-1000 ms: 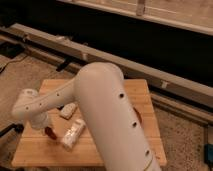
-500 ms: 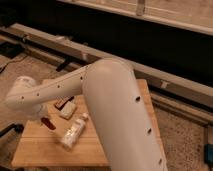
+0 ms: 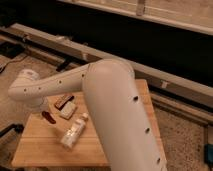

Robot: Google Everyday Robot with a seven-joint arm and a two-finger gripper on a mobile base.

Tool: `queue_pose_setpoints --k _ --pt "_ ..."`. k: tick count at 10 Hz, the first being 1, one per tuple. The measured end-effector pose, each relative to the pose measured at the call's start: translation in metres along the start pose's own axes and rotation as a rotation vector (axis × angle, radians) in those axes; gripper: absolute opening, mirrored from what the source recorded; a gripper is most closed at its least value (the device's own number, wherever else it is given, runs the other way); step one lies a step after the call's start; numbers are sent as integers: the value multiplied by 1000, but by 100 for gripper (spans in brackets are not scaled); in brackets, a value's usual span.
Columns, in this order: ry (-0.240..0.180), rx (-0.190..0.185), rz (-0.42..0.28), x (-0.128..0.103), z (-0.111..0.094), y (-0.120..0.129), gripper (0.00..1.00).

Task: Place the pepper on the white sponge

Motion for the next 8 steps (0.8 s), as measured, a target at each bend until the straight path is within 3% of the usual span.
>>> queue_pose_setpoints --k 5,8 --pt "-3 -3 -1 0 2 3 20" --pt "-21 -2 -3 1 6 35 20"
